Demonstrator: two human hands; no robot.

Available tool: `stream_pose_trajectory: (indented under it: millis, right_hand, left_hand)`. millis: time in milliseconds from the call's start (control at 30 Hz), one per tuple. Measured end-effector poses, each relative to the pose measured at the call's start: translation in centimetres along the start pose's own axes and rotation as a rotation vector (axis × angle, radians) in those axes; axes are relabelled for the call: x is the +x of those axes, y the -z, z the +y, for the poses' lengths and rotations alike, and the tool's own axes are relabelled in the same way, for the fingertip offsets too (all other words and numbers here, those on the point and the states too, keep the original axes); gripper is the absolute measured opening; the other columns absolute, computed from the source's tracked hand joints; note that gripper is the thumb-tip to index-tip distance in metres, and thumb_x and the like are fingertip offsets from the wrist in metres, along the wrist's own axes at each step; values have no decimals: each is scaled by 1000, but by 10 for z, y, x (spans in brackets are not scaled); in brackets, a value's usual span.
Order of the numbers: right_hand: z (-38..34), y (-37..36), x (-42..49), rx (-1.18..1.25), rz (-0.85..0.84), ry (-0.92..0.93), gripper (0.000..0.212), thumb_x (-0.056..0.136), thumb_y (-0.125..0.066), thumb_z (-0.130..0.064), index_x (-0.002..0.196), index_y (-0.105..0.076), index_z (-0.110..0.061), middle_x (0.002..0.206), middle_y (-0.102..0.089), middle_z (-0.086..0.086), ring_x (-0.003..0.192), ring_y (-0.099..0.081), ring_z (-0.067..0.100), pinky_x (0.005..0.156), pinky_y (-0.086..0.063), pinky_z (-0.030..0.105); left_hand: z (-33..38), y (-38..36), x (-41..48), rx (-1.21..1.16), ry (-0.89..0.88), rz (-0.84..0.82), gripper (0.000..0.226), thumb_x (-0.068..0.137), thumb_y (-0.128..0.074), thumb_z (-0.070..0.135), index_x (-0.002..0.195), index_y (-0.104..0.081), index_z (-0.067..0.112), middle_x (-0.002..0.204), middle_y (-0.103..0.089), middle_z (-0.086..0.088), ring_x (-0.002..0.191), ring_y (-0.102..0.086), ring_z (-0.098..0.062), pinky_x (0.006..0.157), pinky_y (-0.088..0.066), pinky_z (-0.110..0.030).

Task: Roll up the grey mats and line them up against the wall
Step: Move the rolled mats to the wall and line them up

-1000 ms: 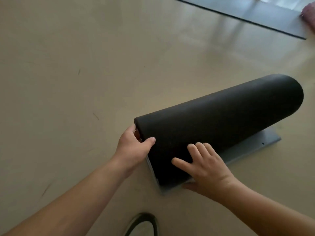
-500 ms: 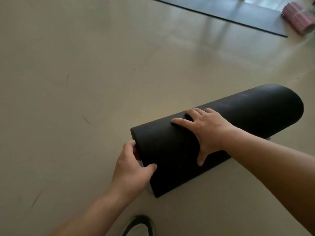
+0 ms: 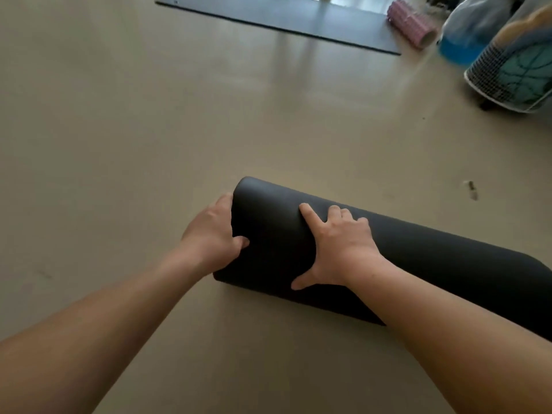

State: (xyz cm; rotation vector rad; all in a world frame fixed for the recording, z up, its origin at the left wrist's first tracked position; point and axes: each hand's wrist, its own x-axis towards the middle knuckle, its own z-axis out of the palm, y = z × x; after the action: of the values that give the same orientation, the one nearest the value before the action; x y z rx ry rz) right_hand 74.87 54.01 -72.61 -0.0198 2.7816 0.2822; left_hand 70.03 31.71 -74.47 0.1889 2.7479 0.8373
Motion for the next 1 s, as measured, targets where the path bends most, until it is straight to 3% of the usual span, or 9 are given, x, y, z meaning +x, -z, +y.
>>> stream_pose_trajectory:
  millis: [367, 500, 567, 733, 867, 1000]
  right_hand:
    - [174, -47, -70, 157, -187, -473, 155, 37, -67, -99, 158, 12, -44, 152, -37, 12, 143, -37, 32, 111, -41, 51]
    - [227, -66, -106, 215, -238, -637, 156, 36, -66, -101, 158, 14, -45, 150, -38, 9, 140, -41, 30, 109, -44, 49]
    - [246, -76, -121, 212, -246, -679, 156, 36, -64, -102, 158, 16, -45, 150, -38, 10, 139, -41, 30, 109, -44, 49]
    - [274, -95, -159, 253, -198, -667, 153, 40, -64, -102, 158, 16, -47, 162, -29, 12, 149, -31, 32, 117, -36, 51]
    - [296, -95, -209, 248, -197, -523, 147, 49, -75, -91, 154, 21, -55, 172, -2, 12, 159, -6, 33, 125, -23, 54]
    - [314, -111, -258, 181, -288, -508, 150, 54, -81, -82, 144, 36, -59, 171, 2, 12, 157, -5, 36, 120, -30, 56]
  left_hand:
    - [172, -133, 61, -90, -352, -212, 75, 88, -80, 26, 152, -41, 26, 143, -54, 0, 134, -50, -27, 109, -47, -51]
    - [230, -178, 50, -18, -341, -211, 61, 95, -70, 47, 145, -44, 24, 135, -53, -1, 128, -51, -27, 87, -52, -47]
    - [248, -200, 38, -19, -318, -243, 59, 95, -65, 53, 142, -46, 22, 133, -52, -4, 126, -49, -28, 84, -48, -45]
    - [266, -232, 9, -2, -375, -362, 112, 71, -89, 48, 158, -22, 28, 137, -38, -4, 132, -34, -31, 110, -38, -45]
    - [276, -238, 3, -1, -392, -299, 116, 70, -93, 45, 159, -21, 26, 142, -39, -5, 134, -33, -30, 112, -36, -46]
    - [297, -238, -7, 267, -450, -277, 122, 81, -81, 57, 164, -2, 14, 155, -31, -10, 142, -33, -32, 117, -36, -45]
